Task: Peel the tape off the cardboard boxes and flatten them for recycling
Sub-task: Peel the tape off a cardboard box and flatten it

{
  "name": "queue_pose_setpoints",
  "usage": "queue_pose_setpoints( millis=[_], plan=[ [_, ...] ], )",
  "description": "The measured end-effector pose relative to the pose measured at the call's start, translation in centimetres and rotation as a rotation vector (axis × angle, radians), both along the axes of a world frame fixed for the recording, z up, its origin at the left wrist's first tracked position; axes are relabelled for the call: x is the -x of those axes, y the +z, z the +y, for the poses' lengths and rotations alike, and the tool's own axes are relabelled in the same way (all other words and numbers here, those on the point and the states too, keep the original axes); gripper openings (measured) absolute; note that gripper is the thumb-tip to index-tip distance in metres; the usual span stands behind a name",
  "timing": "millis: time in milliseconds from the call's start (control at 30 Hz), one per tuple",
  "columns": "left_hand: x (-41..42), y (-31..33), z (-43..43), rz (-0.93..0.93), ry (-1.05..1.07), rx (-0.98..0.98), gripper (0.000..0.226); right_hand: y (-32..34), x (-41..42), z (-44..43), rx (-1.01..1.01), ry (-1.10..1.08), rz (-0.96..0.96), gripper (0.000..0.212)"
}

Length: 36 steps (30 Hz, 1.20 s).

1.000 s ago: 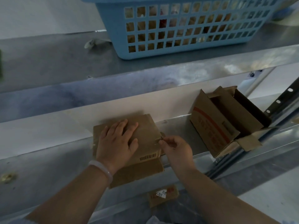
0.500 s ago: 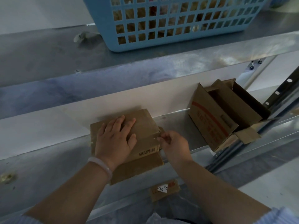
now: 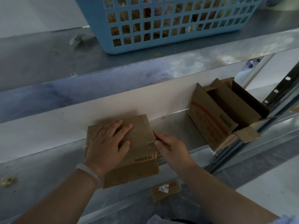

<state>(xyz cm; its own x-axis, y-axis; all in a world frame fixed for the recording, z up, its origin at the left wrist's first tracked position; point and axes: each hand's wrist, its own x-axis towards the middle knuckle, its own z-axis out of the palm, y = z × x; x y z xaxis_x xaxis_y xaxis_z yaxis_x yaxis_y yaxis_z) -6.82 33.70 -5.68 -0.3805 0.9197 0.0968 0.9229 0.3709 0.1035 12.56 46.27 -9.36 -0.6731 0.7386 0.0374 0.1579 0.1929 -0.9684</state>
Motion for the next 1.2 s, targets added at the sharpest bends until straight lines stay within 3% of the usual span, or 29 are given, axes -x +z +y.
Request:
queue_pose_setpoints(
  millis=[200, 433, 700, 933, 1200],
  plan=[
    [0.8, 0.0, -0.4, -0.014, -0.045, -0.011, 0.057, -0.4, -0.5, 1.3, -0.133, 0.045, -0.029, 0.035],
    [0.9, -0.2, -0.4, -0.045, -0.044, -0.057, 0.055, -0.5, -0.5, 2.1, -0.086, 0.076, 0.022, 0.033],
    [0.5, -0.1, -0.2, 0.001, 0.002, -0.044, 0.055, -0.7, -0.6, 1.0, -0.276, -0.046, -0.016, 0.011],
    [-0.7, -0.2, 0.7, 0.012, 0.103, -0.017, 0.061, -0.4, -0.1, -0.3, -0.020, -0.193, -0.079, 0.014],
    [-1.8, -0.1, 1.3, 0.059, 0.169, -0.006, 0.065, 0.2, 0.6, 0.1, -0.158, -0.236, -0.171, 0.014]
  ],
)
